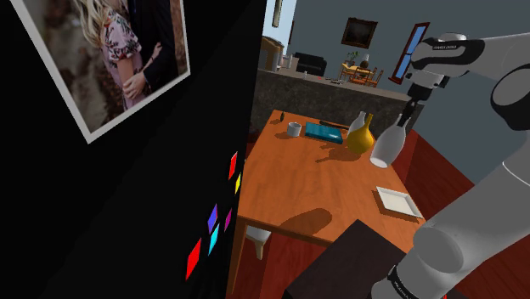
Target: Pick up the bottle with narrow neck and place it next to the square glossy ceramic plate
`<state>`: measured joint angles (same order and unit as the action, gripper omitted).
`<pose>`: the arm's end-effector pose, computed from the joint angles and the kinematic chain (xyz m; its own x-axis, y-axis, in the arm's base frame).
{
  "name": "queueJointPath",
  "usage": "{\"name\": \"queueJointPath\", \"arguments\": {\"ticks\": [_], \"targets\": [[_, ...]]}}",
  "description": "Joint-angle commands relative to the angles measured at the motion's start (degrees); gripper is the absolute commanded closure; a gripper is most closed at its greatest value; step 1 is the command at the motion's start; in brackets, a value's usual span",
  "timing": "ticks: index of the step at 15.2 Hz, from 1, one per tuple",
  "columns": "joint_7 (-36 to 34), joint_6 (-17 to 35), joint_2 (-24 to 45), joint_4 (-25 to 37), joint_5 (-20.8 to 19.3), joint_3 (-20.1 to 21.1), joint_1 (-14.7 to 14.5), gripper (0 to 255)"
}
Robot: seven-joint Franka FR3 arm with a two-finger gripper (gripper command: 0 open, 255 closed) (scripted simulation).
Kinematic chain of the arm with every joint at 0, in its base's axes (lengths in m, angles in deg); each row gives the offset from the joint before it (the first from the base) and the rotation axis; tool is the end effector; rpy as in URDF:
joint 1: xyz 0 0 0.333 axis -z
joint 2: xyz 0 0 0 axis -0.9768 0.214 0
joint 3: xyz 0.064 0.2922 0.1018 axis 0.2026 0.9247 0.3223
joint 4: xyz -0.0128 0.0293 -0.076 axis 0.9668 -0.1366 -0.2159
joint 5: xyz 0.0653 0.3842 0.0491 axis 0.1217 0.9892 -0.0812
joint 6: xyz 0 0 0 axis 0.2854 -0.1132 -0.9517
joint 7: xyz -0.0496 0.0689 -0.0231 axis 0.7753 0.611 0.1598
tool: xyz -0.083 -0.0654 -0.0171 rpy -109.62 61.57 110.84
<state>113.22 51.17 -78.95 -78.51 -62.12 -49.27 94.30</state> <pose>0.3033 -0.4342 0.5905 0.9717 0.2302 0.0538 0.2301 -0.9731 0.0065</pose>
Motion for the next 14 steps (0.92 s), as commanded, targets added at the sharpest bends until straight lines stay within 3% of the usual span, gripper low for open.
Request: {"name": "queueJointPath", "arguments": {"ticks": [1,14], "targets": [[0.0,1.5,-0.2,-1.6,-0.1,0.0,0.0,255],[0.3,11.5,0.0,-11.5,-0.1,-0.4,0.3,255]]}}
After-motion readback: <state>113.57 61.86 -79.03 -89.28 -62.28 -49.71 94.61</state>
